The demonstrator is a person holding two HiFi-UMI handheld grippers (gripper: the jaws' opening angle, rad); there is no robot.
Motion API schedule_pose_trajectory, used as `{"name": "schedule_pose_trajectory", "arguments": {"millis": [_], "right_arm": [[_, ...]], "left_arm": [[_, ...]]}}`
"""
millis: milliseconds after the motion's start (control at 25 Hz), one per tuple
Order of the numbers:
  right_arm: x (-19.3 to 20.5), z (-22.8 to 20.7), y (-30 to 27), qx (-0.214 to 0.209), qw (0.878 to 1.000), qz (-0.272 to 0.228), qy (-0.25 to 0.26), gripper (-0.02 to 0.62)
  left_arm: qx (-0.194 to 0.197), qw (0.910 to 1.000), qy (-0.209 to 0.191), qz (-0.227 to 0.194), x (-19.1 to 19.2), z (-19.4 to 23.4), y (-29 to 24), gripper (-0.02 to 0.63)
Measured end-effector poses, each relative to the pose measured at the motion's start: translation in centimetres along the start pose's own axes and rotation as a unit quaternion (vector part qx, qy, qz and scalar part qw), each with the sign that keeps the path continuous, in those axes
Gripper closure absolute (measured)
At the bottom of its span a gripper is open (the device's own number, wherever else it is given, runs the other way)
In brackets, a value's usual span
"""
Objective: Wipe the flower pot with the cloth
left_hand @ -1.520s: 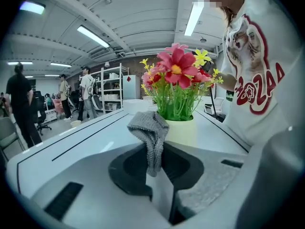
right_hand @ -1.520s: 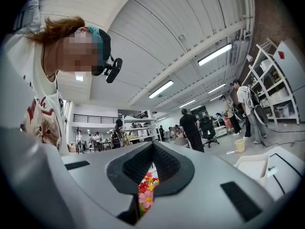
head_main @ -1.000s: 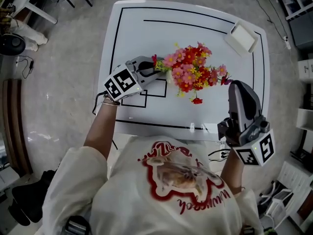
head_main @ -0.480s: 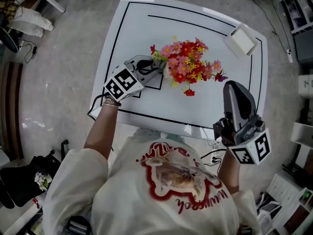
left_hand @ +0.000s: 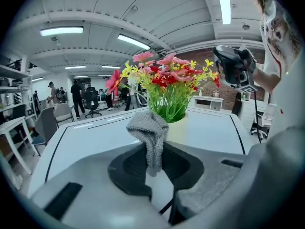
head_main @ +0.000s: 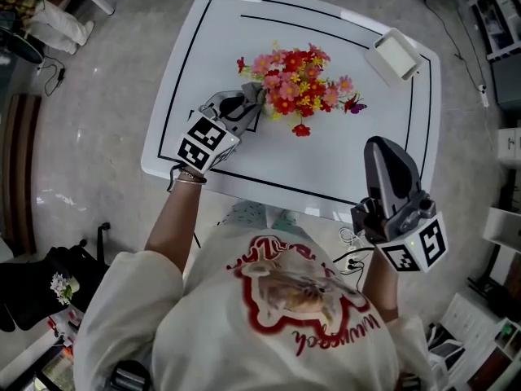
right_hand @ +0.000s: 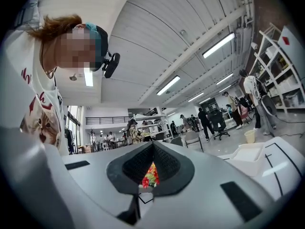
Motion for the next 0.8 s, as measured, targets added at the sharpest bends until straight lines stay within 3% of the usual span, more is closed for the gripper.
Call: {"name": "schedule_pose_trajectory", "arguments": {"millis": [320, 800], "right_arm": [[0.0, 0.4, 1.9, -0.002, 1.000, 0.002, -0.001, 0.597], [0.6, 0.8, 2.4, -0.019, 1.000, 0.013, -0.003, 0.597]], "left_arm": [[-0.059, 0.9959, 0.065, -0.019, -0.3, -2.2, 0.7, 0.554], [-0.057, 0.9912, 0.109, -0.047, -0.6, -5.1, 0.1, 0.554]]}}
Point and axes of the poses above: the fingertips, and each gripper's own axes: y backward along the fingers, z to its left, x out of its underside, the point moved 8 cm from there along y, backward along the fingers, and after that the axes turned 4 degrees about -y, right-handed, at the moved point
